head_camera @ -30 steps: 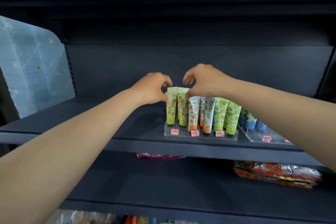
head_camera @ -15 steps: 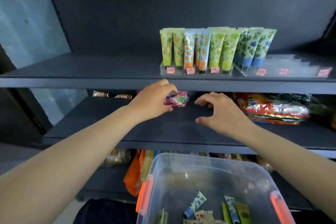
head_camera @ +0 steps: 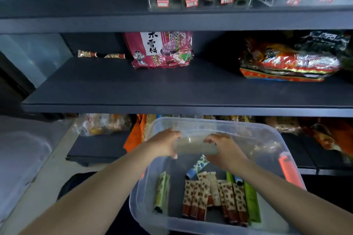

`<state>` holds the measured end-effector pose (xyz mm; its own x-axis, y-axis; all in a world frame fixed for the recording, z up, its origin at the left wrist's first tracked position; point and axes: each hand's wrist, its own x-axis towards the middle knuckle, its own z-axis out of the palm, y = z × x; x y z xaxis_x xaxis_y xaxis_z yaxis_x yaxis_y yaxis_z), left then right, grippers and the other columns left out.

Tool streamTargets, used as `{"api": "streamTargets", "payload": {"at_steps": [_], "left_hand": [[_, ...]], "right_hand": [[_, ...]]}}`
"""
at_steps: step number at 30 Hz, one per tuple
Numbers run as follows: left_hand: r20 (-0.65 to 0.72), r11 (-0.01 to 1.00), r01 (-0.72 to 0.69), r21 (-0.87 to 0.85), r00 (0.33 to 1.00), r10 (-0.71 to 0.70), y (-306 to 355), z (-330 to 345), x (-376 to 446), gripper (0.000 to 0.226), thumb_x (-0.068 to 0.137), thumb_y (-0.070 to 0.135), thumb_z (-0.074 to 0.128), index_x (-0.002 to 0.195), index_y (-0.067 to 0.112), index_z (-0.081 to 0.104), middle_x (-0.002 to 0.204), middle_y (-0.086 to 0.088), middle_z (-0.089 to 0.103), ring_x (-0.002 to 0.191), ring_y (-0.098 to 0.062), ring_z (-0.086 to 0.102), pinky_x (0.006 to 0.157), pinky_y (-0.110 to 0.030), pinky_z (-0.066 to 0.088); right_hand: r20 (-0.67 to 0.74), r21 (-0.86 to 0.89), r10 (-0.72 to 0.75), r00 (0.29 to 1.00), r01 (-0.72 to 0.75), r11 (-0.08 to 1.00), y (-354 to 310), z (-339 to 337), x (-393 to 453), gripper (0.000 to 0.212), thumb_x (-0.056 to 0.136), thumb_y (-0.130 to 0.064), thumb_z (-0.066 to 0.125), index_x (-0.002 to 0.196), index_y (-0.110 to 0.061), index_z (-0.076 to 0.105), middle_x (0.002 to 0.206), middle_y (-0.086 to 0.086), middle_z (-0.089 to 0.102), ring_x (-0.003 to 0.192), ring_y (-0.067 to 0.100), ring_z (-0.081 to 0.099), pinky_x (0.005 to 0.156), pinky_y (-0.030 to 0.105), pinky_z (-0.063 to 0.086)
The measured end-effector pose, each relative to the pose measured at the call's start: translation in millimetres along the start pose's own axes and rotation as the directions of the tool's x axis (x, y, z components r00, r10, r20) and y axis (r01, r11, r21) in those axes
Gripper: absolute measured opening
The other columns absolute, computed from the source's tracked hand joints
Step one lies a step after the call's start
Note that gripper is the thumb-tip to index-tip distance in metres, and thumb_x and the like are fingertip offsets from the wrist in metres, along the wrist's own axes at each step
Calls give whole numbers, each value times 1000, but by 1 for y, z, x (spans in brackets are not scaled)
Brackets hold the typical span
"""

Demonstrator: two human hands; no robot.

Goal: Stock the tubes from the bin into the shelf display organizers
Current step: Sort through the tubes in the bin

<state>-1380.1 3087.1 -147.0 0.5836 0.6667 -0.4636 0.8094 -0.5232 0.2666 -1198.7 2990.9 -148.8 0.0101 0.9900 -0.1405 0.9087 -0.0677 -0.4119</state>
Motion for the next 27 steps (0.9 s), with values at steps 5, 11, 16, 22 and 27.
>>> {"api": "streamTargets", "payload": {"at_steps": [5,11,16,22,27], "left_hand": [[180,996,84,15,980,-85,-11,45,26,66,71,20,79,128,11,48,132,-8,49,117,-23,49,91,-28,41],[310,981,164,101,932,-188,-22,87,42,72,75,23,77,136,11,42,138,-10,45,122,-25,48,98,-29,40],[383,971,189,148,894,-233,-22,106,47,55,77,22,75,125,9,53,123,-10,57,108,-26,58,83,-29,46],[470,962,125,242,852,-229,-23,112,56,54,77,21,76,124,7,55,121,-10,60,106,-26,60,85,-31,48],[486,955,78,286,847,-215,-25,117,56,37,82,9,68,118,5,57,109,-10,58,86,-21,52,74,-28,43]], "right_hand": [[100,59,73,992,-79,995,29,34,-8,37,80,-23,64,116,-18,55,118,-3,53,117,17,44,86,24,39],[217,78,120,969,-140,987,55,59,-8,48,79,-33,67,124,-25,52,125,-5,50,121,15,43,94,26,39],[272,133,97,957,-137,982,65,75,-7,41,76,-24,67,116,-23,58,111,-4,54,110,14,48,87,27,44],[325,160,78,942,-136,978,69,92,-6,41,76,-26,70,115,-23,58,105,-7,49,110,17,48,82,23,38],[358,170,63,932,-131,977,69,94,-4,43,82,-22,67,123,-17,56,126,1,51,117,17,45,91,20,33]]}}
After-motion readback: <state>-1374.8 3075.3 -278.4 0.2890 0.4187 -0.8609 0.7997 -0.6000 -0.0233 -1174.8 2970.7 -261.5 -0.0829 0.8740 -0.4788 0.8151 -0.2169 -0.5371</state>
